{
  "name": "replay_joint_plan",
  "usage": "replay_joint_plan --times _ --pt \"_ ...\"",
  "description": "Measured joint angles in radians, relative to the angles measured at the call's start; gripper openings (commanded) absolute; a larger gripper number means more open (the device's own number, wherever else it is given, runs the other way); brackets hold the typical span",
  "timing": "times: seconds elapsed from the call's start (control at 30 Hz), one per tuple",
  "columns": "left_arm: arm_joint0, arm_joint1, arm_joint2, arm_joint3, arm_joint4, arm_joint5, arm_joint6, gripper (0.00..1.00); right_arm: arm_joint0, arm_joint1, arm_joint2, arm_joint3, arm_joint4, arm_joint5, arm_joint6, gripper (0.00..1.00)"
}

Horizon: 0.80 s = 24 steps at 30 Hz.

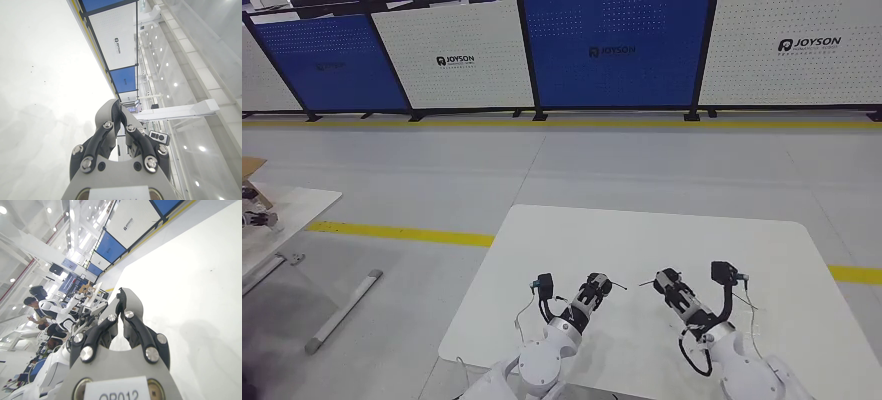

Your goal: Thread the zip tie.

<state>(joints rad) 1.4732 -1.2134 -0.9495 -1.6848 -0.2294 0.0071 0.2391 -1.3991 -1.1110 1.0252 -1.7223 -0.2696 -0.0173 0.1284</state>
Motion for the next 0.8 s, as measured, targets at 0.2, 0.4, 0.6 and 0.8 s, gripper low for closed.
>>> replay_joint_plan --times 0.2,0.4,0.6,0.8 --pt "0.0 0.0 0.0 0.0 0.0 0.0 0.0 0.0 -0.016 -0.005 -0.017 0.004 -0.058 -0.013 -0.039 0.0" --pt "0.0 0.0 0.0 0.0 0.0 0.0 0.0 0.0 -0.016 -0.004 -0.017 0.004 -0.057 -0.013 -0.039 0.0" --pt "0.0 0.0 0.0 0.0 0.0 0.0 0.0 0.0 -0.028 -0.006 -0.003 0.018 -0.062 -0.099 -0.055 0.0" --pt "0.0 0.0 0.0 0.0 0.0 0.0 0.0 0.0 -0.029 -0.009 0.017 0.072 -0.072 -0.187 -0.068 0.0"
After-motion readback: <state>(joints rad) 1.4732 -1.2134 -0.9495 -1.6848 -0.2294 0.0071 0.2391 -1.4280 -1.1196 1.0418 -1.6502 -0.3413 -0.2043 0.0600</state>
